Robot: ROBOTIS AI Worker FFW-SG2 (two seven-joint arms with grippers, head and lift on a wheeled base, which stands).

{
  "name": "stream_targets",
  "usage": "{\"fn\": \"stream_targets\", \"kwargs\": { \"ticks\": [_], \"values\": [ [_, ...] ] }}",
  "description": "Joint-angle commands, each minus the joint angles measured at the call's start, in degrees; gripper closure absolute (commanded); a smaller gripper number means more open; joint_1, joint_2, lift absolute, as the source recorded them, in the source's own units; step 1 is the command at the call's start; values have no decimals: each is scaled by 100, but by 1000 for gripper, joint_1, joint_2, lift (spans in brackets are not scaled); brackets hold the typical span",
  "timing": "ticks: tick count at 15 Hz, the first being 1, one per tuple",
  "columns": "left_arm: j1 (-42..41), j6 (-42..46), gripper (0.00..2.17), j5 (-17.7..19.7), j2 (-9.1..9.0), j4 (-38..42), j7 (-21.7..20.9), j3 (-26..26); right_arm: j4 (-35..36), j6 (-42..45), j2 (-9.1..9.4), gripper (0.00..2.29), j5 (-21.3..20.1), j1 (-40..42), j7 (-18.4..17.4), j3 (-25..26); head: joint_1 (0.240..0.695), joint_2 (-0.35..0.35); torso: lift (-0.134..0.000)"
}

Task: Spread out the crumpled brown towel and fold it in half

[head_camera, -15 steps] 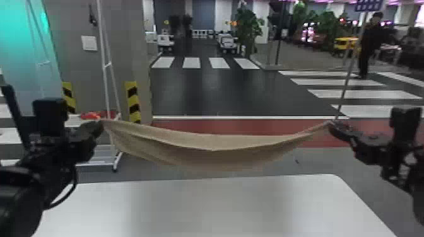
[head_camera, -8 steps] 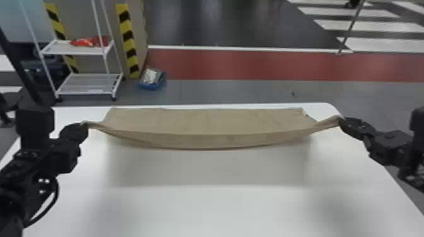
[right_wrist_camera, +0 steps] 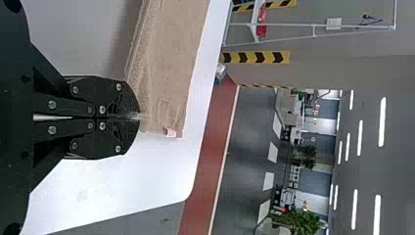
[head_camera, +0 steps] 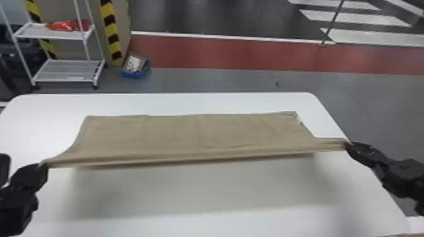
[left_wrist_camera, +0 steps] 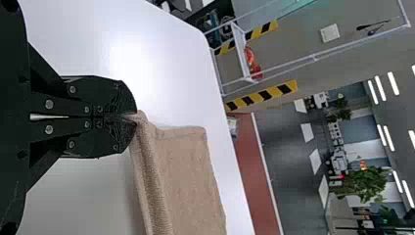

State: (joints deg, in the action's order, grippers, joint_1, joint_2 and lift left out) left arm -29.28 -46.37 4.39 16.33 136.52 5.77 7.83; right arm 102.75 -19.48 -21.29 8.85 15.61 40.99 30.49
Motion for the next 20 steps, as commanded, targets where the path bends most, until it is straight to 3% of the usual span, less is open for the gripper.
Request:
{"fn": "stream_targets", "kwargs": {
  "ticks": [1,6,11,14,20],
  "values": [
    [-350,-70,1386,36,-60,156,-49,122,158,1,46,1177,20,276,67,291,695,-148,-125],
    [-280,-123,1386,18,-77,411,12,193,114,-34,38,1166,-147,4,102,299,695,-184,-125],
    [309,-844,1386,-202,-86,499,127,26,-9,-597,-50,1123,-507,-603,94,27,695,-178,-125],
    [950,-1371,1386,-325,-147,218,118,-185,-378,-1071,-208,1126,-762,-1113,102,-413,695,-166,-125],
    [2295,-1688,1382,-360,-227,-1022,118,-493,-1547,-1107,-217,1126,-1052,-2378,85,-1116,695,-119,-125]
  ]
}}
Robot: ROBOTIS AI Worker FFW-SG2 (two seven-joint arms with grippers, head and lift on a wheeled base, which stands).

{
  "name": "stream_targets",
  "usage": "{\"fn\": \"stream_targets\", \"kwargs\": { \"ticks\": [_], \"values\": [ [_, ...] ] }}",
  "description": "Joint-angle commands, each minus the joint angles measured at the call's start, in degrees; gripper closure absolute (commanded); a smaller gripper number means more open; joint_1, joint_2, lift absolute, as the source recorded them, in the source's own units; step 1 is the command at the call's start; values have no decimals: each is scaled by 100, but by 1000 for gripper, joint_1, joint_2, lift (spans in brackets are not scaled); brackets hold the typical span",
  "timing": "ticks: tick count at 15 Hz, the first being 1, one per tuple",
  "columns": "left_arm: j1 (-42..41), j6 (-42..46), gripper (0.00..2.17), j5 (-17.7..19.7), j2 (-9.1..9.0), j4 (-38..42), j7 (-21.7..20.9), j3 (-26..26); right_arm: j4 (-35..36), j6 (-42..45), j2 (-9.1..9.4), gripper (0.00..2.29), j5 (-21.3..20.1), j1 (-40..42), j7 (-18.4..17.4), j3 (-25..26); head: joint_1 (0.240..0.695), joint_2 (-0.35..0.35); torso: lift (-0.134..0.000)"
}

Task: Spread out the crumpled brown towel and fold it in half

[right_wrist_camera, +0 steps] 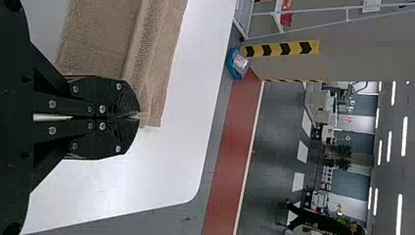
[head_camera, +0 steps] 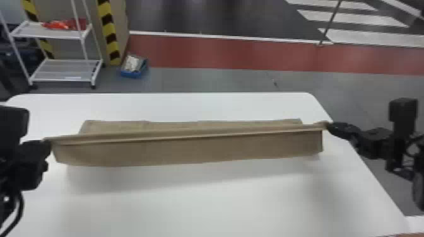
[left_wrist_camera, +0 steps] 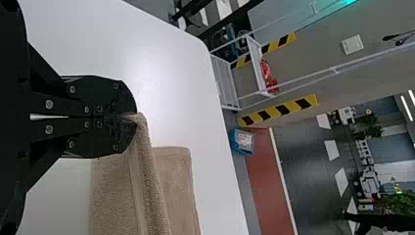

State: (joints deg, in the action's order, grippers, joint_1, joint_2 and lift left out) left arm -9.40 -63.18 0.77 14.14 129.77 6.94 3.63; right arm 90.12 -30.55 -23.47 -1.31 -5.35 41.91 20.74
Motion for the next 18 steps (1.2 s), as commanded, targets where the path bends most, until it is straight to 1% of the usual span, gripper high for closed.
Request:
{"fn": "stream_targets", "kwargs": {
  "ticks": [1,3,5,10,15,18],
  "values": [
    [474,11,1382,10,-8,-584,0,-117,-399,0,0,1126,-53,-414,-8,-193,695,-119,-125],
    [791,11,1382,2,-8,-962,0,-319,-706,0,0,1126,-80,-678,-8,-325,695,-103,-125],
    [993,81,1382,-42,-61,-1252,9,-442,-988,17,0,1126,-132,-871,-8,-475,695,-103,-125],
    [1590,503,1382,-77,-78,-2034,53,-759,-1453,158,9,1126,-176,-1117,-60,-668,695,-111,-125],
    [1845,573,1382,-77,-78,-2298,88,-820,-1805,369,18,1126,-132,-1328,-166,-677,695,-110,-125],
    [1960,556,1379,-121,-78,-2509,88,-838,-2104,510,36,1126,-167,-1539,-192,-826,695,-108,-125]
  ]
}}
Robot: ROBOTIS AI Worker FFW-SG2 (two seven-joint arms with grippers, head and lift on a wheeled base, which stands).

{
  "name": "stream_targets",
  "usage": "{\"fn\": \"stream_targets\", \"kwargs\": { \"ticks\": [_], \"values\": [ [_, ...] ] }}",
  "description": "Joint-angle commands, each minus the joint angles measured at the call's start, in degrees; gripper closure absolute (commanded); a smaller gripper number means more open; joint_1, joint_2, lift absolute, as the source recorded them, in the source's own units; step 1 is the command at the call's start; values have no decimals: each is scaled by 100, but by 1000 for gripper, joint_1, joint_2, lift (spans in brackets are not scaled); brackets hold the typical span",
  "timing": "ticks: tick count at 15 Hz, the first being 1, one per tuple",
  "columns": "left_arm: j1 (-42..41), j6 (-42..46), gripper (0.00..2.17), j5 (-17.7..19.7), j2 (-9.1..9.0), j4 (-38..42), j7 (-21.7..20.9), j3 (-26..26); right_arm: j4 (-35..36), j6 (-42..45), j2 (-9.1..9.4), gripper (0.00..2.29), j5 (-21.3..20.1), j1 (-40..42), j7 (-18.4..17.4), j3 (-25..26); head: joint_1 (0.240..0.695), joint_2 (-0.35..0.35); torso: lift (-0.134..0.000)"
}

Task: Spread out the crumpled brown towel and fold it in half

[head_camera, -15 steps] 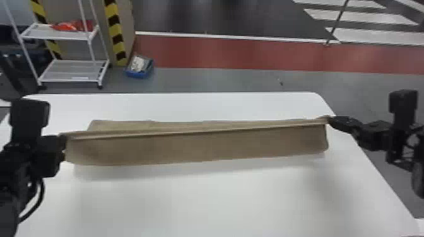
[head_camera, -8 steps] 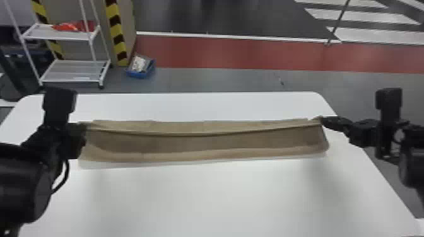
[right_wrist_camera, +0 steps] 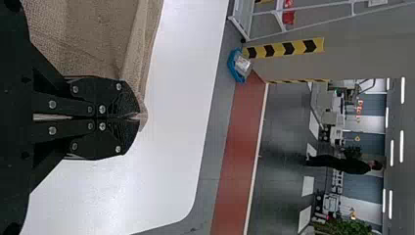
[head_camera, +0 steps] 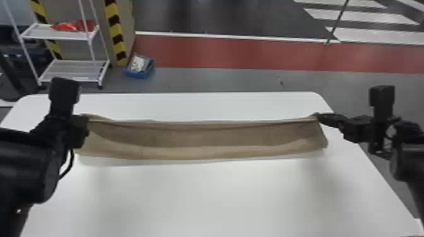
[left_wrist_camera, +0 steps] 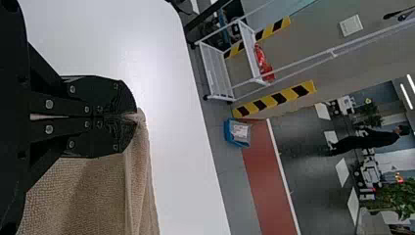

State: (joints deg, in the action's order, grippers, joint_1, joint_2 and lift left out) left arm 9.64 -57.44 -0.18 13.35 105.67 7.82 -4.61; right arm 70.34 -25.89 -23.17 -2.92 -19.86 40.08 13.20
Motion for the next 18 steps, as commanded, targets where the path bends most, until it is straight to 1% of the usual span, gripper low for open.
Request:
{"fn": "stream_targets", "kwargs": {
  "ticks": [1,2,3,5,7,15,18],
  "values": [
    [91,-18,1369,-53,1,-196,0,-66,-170,97,14,1126,-7,-106,-61,-133,695,-106,-125],
    [126,0,1166,-62,-8,-267,9,-101,-223,167,23,1126,-7,-141,-70,-212,695,-103,-125],
    [170,0,1062,-62,-17,-346,0,-128,-249,185,32,1126,-16,-176,-88,-256,695,-98,-125],
    [284,0,1065,-62,-26,-504,9,-172,-407,290,32,1126,-33,-273,-132,-362,695,-93,-125],
    [363,17,1065,-149,-61,-636,9,-198,-565,378,32,1126,-112,-369,-149,-423,695,-89,-125],
    [276,17,1079,-167,-70,-601,80,-84,-829,466,41,1126,-130,-484,-281,-423,695,-84,-125],
    [381,17,1079,-185,-78,-680,97,-136,-1145,624,41,1126,-139,-598,-299,-450,695,-84,-125]
  ]
}}
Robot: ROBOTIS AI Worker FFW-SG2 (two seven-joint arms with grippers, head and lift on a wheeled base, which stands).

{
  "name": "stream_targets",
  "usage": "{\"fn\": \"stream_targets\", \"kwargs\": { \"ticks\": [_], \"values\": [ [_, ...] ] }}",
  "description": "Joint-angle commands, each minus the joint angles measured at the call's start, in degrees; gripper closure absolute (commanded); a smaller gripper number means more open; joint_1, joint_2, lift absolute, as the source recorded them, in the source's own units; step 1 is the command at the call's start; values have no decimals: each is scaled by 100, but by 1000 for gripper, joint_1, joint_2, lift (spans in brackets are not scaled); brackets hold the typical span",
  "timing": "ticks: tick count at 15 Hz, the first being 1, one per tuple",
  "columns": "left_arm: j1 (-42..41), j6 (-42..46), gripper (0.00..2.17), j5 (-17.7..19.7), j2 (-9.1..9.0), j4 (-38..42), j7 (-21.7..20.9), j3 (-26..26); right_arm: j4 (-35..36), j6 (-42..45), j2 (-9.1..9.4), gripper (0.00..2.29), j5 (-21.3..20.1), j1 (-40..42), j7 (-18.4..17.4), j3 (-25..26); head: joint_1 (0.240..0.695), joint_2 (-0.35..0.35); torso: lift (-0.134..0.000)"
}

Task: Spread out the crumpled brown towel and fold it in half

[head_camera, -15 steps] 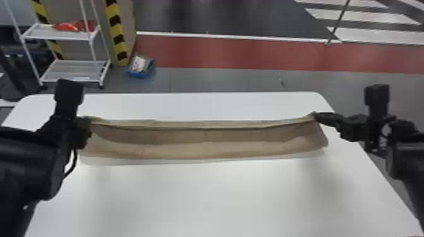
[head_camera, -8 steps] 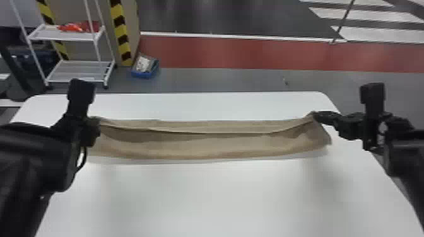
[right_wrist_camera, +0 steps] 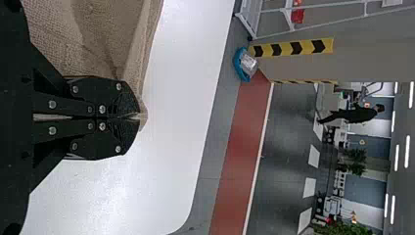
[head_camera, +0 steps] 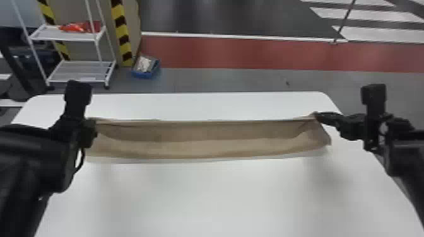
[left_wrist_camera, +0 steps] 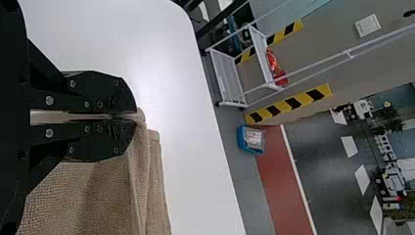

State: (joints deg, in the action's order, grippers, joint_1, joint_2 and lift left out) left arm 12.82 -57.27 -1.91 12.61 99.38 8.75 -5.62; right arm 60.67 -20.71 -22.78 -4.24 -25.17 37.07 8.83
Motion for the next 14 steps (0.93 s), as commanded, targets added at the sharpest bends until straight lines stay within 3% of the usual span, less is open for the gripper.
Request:
{"fn": "stream_targets", "kwargs": {
  "ticks": [1,2,3,4,5,6,8,10,14],
  "values": [
    [106,36,1075,-29,-4,-130,22,-45,-266,229,1,1126,-16,-85,-16,-39,695,-84,-125],
    [141,176,1031,-38,-13,-209,74,-71,-337,299,1,1126,-16,-103,-60,-66,695,-85,-125],
    [177,334,660,-29,-21,-305,127,-97,-389,475,1,1123,-16,-103,-113,-119,695,-85,-125],
    [229,352,512,-20,-21,-393,127,-115,-425,527,10,1072,-7,-103,-157,-154,695,-85,-125],
    [273,387,427,-20,-30,-490,127,-177,-442,580,19,1011,-7,-103,-209,-198,695,-84,-125],
    [308,440,329,-29,-39,-578,118,-212,-460,668,45,724,28,-94,-306,-242,695,-84,-125],
    [317,563,110,-38,-39,-657,110,-220,-486,756,63,657,37,-103,-315,-242,695,-83,-125],
    [300,633,103,-135,-39,-674,136,-212,-477,1037,63,228,81,-67,-341,-224,695,-81,-125],
    [97,967,103,-135,-13,-604,145,-71,-328,1108,19,124,98,73,-394,-145,691,-75,-125]
  ]
}}
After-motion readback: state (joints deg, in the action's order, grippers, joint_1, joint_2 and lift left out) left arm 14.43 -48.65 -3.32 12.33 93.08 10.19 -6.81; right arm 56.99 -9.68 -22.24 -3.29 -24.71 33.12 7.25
